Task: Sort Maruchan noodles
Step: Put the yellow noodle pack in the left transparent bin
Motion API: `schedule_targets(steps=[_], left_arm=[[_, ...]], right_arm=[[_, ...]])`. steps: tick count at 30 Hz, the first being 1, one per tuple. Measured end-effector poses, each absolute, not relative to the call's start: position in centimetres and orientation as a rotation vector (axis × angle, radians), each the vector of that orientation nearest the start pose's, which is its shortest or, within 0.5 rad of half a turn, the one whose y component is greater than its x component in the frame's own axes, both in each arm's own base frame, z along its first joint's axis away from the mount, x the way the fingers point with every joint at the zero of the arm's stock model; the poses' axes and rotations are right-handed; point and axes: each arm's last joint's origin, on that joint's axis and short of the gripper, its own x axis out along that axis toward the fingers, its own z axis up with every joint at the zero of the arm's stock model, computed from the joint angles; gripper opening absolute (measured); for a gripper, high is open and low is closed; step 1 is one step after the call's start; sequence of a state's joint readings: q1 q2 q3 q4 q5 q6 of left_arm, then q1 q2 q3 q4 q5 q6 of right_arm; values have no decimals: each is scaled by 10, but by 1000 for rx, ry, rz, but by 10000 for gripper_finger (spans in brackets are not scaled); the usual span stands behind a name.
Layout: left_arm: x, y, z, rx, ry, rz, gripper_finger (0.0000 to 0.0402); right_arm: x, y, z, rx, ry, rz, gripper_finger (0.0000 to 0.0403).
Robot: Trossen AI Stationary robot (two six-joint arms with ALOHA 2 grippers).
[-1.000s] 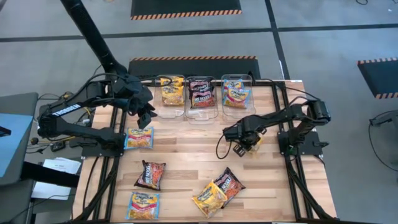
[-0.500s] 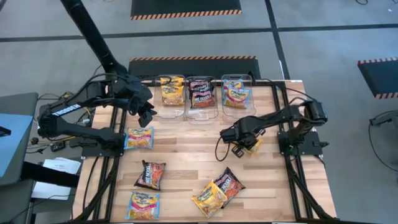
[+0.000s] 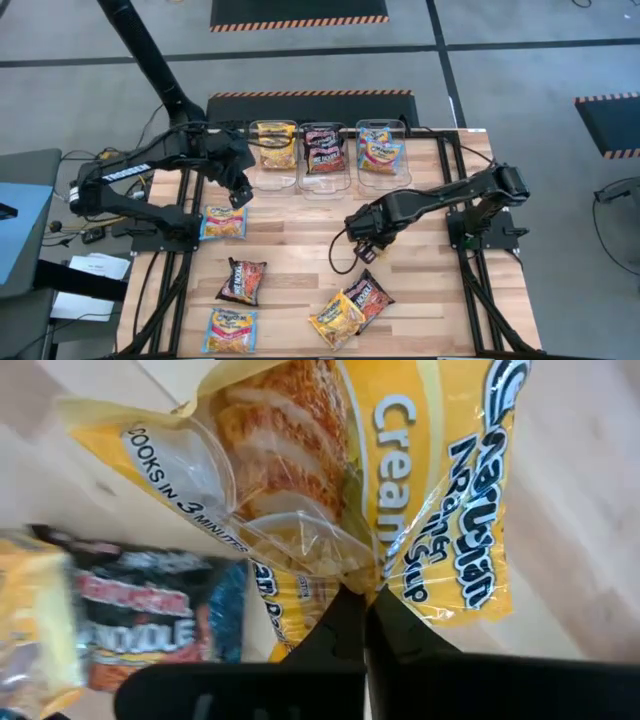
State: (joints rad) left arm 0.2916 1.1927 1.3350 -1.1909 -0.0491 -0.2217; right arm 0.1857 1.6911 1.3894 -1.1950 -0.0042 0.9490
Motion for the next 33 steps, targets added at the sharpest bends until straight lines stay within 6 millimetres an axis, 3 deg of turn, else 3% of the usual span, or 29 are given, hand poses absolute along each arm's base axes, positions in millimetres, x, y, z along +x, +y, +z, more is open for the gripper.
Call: schedule_targets(steps=[7,15,23,33], left_arm=[[231,74,348,-546,913,425,142],[265,90,341,-771,774,276,142],[287,97,340,-887,655,219,142],[297,102,353,-944,464,260,142]], right_arm=[[317,58,288,464,1276,-482,3],[326,49,319,245,1130,-478,3],[328,33,325,25,1116,-487,3],[329,17,327,-281,1142,-490,2]])
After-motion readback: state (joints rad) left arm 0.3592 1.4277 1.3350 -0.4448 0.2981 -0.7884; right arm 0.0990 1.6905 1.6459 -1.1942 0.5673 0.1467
